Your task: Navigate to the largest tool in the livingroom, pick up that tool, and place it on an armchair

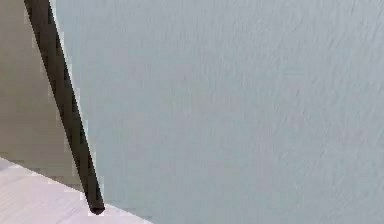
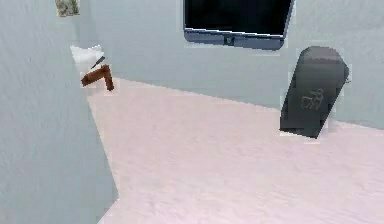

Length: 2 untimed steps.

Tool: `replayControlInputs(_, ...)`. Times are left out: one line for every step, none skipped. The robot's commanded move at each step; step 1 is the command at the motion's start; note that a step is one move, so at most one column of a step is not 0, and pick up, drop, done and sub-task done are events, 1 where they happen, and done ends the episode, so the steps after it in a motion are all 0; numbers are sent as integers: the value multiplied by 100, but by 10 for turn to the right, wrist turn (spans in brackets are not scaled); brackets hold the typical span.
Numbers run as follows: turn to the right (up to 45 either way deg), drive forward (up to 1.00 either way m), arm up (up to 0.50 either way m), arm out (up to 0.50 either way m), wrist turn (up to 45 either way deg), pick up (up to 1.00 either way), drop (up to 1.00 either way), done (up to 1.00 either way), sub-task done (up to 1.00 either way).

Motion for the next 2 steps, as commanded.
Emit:
replayControlInputs(-450, 0, 0, 0, 0, 0, 0, 0, 0)
replayControlInputs(-180, 0, 0, 0, 0, 0, 0, 0, 0)
